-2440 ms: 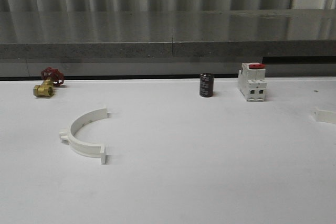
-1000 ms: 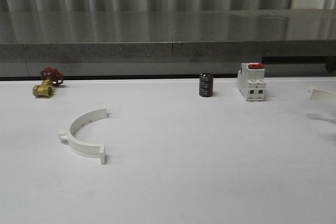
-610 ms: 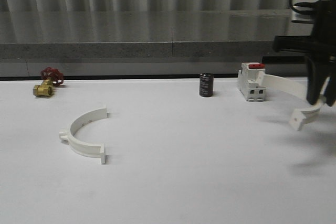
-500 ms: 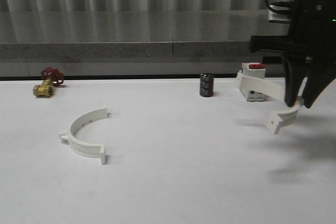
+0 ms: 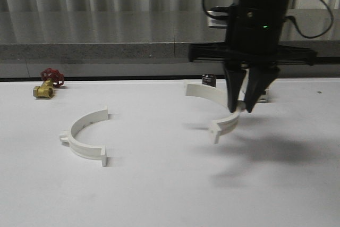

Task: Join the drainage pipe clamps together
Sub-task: 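Grasp the second clamp half by its end and carry it toward the first, then press the second half against the first to close the ring, open gripper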

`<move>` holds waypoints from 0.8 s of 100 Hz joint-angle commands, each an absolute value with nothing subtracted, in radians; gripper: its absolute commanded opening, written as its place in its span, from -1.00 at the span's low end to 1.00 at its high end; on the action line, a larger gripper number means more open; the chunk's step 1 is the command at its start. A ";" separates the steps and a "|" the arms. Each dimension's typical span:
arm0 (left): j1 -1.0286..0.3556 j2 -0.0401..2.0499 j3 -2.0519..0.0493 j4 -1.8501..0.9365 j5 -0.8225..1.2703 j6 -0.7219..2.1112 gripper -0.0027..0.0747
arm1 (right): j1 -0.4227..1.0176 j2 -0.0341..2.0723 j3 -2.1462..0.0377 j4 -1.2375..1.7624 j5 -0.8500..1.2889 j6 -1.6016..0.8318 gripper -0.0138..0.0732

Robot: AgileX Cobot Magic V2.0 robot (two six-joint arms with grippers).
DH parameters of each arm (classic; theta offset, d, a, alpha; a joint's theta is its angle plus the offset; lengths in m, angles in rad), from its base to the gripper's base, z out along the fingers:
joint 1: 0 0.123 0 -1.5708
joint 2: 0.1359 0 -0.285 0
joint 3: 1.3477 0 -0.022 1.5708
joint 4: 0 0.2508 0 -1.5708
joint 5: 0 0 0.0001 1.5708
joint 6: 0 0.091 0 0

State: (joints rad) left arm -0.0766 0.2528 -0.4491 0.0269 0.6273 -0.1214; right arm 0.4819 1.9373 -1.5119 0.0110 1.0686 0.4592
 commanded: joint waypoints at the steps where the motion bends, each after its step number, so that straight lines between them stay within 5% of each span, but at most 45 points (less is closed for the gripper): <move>1: -0.075 0.262 -0.475 0.019 0.556 -0.122 -0.99 | 0.523 1.939 -1.612 -0.033 1.092 0.482 -0.71; 80: -0.075 0.262 -0.475 0.019 0.556 -0.122 -0.99 | 0.644 2.230 -2.016 -0.030 1.173 0.601 -0.71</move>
State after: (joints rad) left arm -0.0766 0.2528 -0.4491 0.0269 0.6273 -0.1214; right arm 0.6393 2.2787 -1.9703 -0.0259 1.1668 0.5966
